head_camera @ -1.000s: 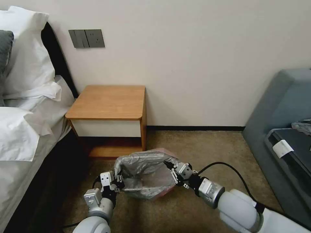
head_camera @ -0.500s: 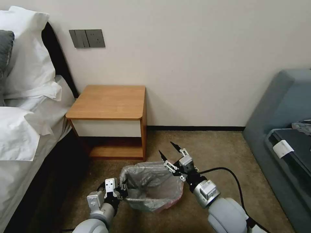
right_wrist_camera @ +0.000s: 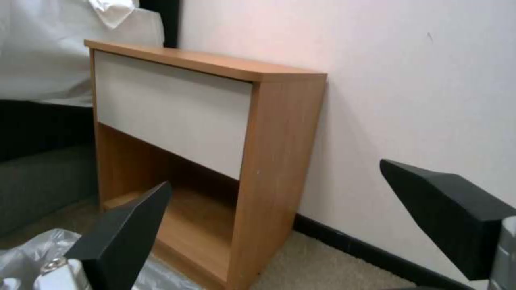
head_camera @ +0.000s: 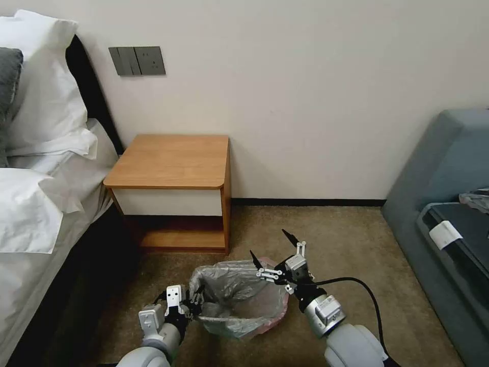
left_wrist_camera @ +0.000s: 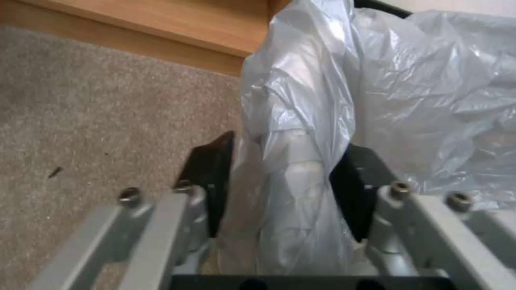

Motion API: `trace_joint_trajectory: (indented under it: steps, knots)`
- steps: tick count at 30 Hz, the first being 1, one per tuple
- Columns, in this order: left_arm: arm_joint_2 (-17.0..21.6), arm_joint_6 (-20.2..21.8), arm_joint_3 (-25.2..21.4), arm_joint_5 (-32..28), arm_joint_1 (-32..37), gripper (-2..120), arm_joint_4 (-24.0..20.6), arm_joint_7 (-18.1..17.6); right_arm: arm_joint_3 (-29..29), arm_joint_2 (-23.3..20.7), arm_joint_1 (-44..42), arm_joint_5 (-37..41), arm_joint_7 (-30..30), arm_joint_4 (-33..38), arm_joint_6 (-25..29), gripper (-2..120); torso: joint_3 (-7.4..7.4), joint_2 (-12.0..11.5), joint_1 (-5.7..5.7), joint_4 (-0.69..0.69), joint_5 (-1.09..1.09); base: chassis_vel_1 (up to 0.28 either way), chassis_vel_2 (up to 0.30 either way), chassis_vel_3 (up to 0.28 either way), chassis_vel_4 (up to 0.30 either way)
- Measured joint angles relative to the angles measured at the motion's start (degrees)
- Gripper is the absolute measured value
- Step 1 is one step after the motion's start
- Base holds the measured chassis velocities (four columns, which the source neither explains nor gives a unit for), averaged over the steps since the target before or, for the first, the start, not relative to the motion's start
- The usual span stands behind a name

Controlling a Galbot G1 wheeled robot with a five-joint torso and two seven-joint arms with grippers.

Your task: Pick up the garbage bag from the table and place it over the trash can.

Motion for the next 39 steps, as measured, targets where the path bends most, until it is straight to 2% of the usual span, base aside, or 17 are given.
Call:
trace_joint_trajectory:
  steps: [8,9,10,12,13,14,16,17,18,19,20,21,28,39]
  knots:
    - [0.5,-1.2,-0.1,0.5,0.2,77,-2.6,0.1,-1.0,1.0,-0.1,-1.1,0.6,0.1,0.3,100,0.0,0.0,0.0,0.0,0.0,0.0,0.0,0.0,0.0]
    - [0.4,-2.4,-0.2,1.5,0.2,84,-2.8,0.2,-1.2,1.6,-0.4,-1.7,2.2,0.1,0.0,100,0.0,0.0,0.0,0.0,0.0,0.0,0.0,0.0,0.0]
    - [0.4,-2.4,-0.2,1.5,0.2,84,-2.8,0.2,-1.2,1.6,-0.4,-1.7,2.2,0.1,0.0,100,0.0,0.0,0.0,0.0,0.0,0.0,0.0,0.0,0.0]
    - [0.2,-4.9,-0.2,4.1,0.3,92,-2.8,0.3,-1.7,3.0,-1.5,-2.0,6.8,0.1,-1.9,100,0.0,0.0,0.0,0.0,-0.01,0.0,0.0,0.0,0.0]
    - [0.1,-7.9,-0.3,6.3,0.4,97,-2.2,0.6,-2.1,4.0,-2.3,-1.6,10.0,0.2,-3.2,100,0.0,0.0,0.0,0.0,0.01,0.0,0.0,0.0,0.0]
    - [0.1,-7.9,-0.3,6.3,0.4,97,-2.2,0.6,-2.1,4.0,-2.3,-1.6,10.0,0.2,-3.2,100,0.0,0.0,0.0,0.0,0.01,0.0,0.0,0.0,0.0]
    - [-0.1,-14.8,-0.4,9.7,0.5,99,-0.1,1.1,-2.1,5.4,-3.4,-1.3,13.7,-0.1,-4.3,100,0.0,0.0,0.0,0.0,0.0,0.0,0.0,0.0,0.0]
    - [-0.2,-22.3,-0.5,11.9,0.5,99,2.3,1.6,-1.9,6.7,-4.4,-1.4,16.3,-0.6,-4.7,100,0.0,0.0,0.0,0.0,0.0,0.0,0.0,0.0,0.0]
    - [-0.3,-27.7,-0.6,13.8,0.3,99,4.1,2.0,-1.6,7.8,-5.3,-1.5,18.2,-0.9,-4.8,100,0.0,0.0,0.0,0.0,-0.01,0.0,0.0,0.0,0.0]
    - [-0.3,-27.7,-0.6,13.8,0.3,99,4.1,2.0,-1.6,7.8,-5.3,-1.5,18.2,-0.9,-4.8,100,0.0,0.0,0.0,0.0,-0.01,0.0,0.0,0.0,0.0]
    - [-0.4,-32.2,-0.7,15.0,0.2,99,5.8,2.2,-1.2,9.3,-6.5,-1.8,20.4,-1.4,-4.8,100,0.0,0.0,0.0,-0.02,-0.01,0.0,0.0,0.0,0.0]
    - [-0.5,-33.5,-0.8,15.2,0.3,99,6.4,2.1,-0.8,10.1,-7.1,-2.1,21.1,-1.8,-4.5,100,0.0,0.0,0.0,-0.01,-0.01,0.0,0.0,0.0,0.0]
    - [-0.3,-37.4,-1.3,14.8,0.6,97,7.7,2.3,1.6,11.8,-8.3,-5.3,21.4,-2.5,-2.6,100,0.0,0.0,0.0,0.0,0.0,0.0,0.0,0.0,0.0]
    - [-0.5,-38.4,-1.4,14.7,0.5,93,7.8,2.4,3.8,13.4,-8.8,-8.4,21.0,-2.8,-1.3,100,0.0,0.0,0.0,0.0,0.0,0.0,0.0,0.0,0.0]
